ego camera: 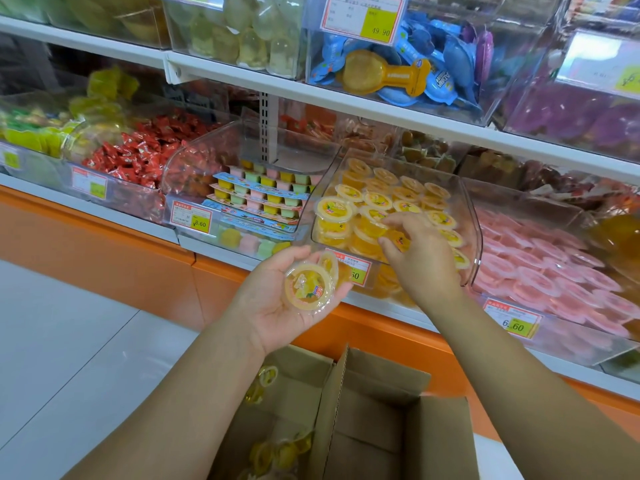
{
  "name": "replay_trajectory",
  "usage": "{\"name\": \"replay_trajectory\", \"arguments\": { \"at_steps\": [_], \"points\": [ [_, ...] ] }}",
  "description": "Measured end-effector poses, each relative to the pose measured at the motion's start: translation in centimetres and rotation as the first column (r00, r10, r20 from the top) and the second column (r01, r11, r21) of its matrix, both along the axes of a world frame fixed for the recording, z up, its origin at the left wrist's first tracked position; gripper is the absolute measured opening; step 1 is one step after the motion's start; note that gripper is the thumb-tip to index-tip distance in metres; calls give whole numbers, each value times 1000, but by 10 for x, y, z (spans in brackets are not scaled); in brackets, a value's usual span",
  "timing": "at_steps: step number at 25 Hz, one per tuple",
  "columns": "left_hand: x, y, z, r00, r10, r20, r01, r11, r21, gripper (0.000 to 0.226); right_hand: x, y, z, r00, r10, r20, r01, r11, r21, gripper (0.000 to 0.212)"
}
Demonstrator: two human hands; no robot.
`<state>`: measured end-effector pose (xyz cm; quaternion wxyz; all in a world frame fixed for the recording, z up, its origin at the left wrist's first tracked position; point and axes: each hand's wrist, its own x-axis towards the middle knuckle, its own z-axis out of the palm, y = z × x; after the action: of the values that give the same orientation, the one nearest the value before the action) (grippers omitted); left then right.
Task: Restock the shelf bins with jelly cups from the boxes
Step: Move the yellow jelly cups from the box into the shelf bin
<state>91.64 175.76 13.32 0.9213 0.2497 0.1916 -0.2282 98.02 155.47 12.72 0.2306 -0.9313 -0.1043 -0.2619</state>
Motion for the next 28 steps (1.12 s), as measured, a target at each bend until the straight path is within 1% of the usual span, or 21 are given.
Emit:
{"name": "replay_trajectory", "arguments": {
  "at_steps": [2,7,12,17,19,21,22,23,25,26,28],
  "points": [
    [0,-1,-1,1000,-7,-4,7,1000,-14,32,-1,2,-1,1000,15,-5,-15,1000,4,29],
    [1,-5,-2,999,-28,-18,27,999,-30,40,0,6,-3,999,51,-8,-50,998,27,33],
    [4,-5,-5,1000,-17,-18,17,999,-28,42,0,3,-5,997,76,-12,-75,996,39,40],
    [4,-9,-3,1000,-15,-18,15,999,-35,47,-5,-1,-2,996,74,-53,-70,994,78,45],
    [3,-11,-2,1000,-5,0,5,999,-35,49,-11,-1,1,998,67,-18,-65,992,112,40],
    [2,-14,0,999,0,33,1,1000,-27,51,-19,2,8,998,70,5,-70,983,172,24],
    [2,-16,1,998,-3,56,4,1000,-14,51,-25,4,13,994,106,-35,-96,971,218,14],
    [1,-18,2,997,-11,82,11,1000,3,51,-32,6,19,981,160,-107,-127,956,263,15],
    [0,-22,3,991,-42,127,37,998,43,48,-44,13,28,931,251,-267,-157,932,328,23],
    [-1,-24,4,987,-62,149,53,997,63,46,-48,16,29,911,255,-325,-140,931,337,23],
    [-3,-27,5,981,-84,172,69,993,92,47,-52,17,29,898,222,-380,-78,929,361,17]
  ]
}}
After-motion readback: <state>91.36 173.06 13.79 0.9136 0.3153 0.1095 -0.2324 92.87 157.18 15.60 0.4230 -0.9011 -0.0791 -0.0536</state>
